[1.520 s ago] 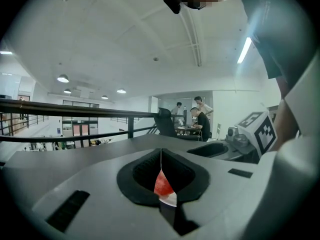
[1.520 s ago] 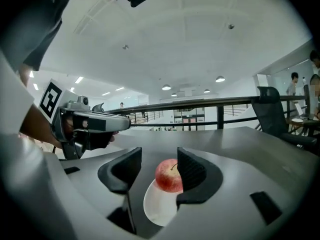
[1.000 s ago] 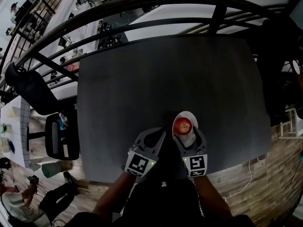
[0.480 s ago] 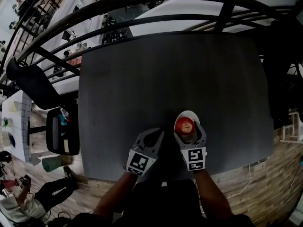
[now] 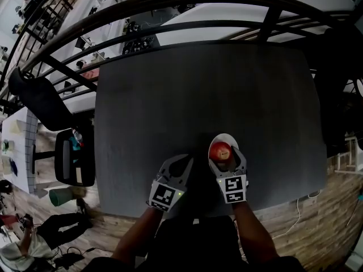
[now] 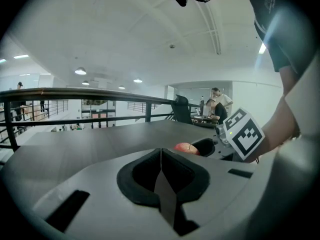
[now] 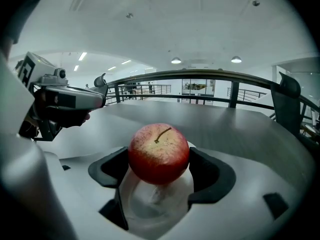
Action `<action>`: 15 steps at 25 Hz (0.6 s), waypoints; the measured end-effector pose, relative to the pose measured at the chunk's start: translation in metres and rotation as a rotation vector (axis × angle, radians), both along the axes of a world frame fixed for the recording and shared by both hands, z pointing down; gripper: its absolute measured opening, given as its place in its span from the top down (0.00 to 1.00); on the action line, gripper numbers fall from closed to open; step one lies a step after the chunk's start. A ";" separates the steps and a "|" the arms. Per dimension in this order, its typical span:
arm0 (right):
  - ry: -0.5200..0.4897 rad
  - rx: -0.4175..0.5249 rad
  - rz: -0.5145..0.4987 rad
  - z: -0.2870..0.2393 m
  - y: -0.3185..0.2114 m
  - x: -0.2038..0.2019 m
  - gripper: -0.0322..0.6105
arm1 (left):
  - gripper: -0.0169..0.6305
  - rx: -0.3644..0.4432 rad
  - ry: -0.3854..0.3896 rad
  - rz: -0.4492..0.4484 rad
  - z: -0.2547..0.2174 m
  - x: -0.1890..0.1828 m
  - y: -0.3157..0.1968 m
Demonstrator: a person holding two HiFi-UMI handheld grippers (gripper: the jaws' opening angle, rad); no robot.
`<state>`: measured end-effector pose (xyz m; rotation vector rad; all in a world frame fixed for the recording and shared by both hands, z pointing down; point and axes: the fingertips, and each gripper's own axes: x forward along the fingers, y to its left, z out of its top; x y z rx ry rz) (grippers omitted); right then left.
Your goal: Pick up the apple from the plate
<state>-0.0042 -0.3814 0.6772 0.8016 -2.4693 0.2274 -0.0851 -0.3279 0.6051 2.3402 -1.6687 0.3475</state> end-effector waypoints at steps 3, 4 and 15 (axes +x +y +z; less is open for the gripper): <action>-0.005 -0.003 0.002 -0.003 0.000 0.004 0.35 | 0.93 0.005 0.003 0.001 -0.004 0.002 0.002; -0.008 0.000 0.003 -0.005 0.000 0.005 0.35 | 0.93 0.007 0.003 0.003 -0.005 0.003 0.002; -0.051 0.048 0.013 -0.053 0.010 0.018 0.35 | 0.93 0.044 0.009 0.027 -0.031 0.008 0.014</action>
